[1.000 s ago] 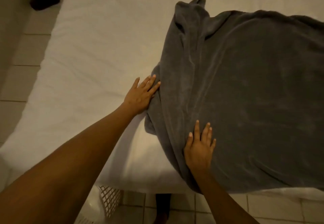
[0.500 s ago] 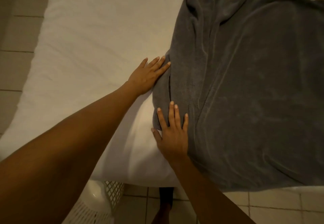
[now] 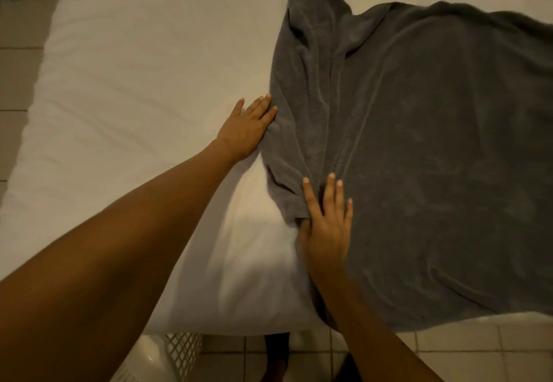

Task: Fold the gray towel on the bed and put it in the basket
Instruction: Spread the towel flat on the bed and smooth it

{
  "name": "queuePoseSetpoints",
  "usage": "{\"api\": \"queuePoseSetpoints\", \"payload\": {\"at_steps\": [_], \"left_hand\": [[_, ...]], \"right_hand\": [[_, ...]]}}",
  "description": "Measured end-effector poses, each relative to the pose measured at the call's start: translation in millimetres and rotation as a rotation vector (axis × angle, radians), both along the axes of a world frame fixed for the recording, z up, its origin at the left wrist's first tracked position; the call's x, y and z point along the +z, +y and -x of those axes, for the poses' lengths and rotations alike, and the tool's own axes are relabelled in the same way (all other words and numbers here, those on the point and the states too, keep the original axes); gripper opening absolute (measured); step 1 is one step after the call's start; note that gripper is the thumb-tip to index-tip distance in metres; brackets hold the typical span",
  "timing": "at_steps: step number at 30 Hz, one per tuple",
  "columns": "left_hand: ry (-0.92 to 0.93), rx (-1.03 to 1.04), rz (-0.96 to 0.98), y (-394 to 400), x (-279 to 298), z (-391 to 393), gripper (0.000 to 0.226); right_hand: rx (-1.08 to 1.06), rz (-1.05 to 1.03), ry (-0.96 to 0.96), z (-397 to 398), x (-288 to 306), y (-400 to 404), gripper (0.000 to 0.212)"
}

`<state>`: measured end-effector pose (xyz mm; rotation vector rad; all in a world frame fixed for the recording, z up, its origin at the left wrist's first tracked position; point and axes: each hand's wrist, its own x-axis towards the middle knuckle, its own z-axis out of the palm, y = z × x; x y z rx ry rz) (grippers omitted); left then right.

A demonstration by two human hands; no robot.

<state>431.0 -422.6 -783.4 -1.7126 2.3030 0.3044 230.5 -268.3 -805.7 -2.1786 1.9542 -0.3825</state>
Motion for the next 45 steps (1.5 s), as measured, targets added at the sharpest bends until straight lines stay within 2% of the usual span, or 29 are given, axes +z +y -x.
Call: {"api": "queuePoseSetpoints", "payload": {"at_steps": [4,10,16,20,24,27,30,36,40,43,45], "left_hand": [[0.104,-0.038,0.096,-17,15,37,0.045],[0.159,-0.123,0.166,-58,33,113,0.028],[0.131,-0.155,0.136,-81,22,162,0.048],[0.046,-0.164,0.086,-76,10,156,0.056],[-0.068,-0.263,0.058,-71,-1,151,0.068],[-0.081,-0.297,0.055,-74,-2,151,0.061],[-0.095,-0.328,0.063,-83,-1,151,0.053],[0.022,-0.292,0.093,-91,2,156,0.042],[0.139,-0.474,0.196,-85,4,159,0.044],[0.173,-0.620,0.292,-79,8,151,0.022],[0.167,-0.638,0.273,-76,14,147,0.026]], "right_hand": [[-0.186,-0.110,-0.015,46,14,-21,0.063],[-0.415,-0.044,-0.076,120,20,-57,0.060],[-0.563,-0.227,-0.058,183,7,-81,0.062],[-0.456,-0.262,-0.120,184,7,-87,0.076],[-0.286,-0.237,-0.142,158,8,-94,0.071],[-0.232,-0.225,-0.098,141,8,-109,0.068],[-0.139,-0.228,0.024,129,10,-126,0.067],[-0.059,-0.334,0.235,109,1,-149,0.073],[-0.084,-0.361,0.282,107,0,-158,0.069],[-0.091,-0.362,0.327,113,7,-158,0.058],[-0.115,-0.359,0.325,118,12,-155,0.057]]}}
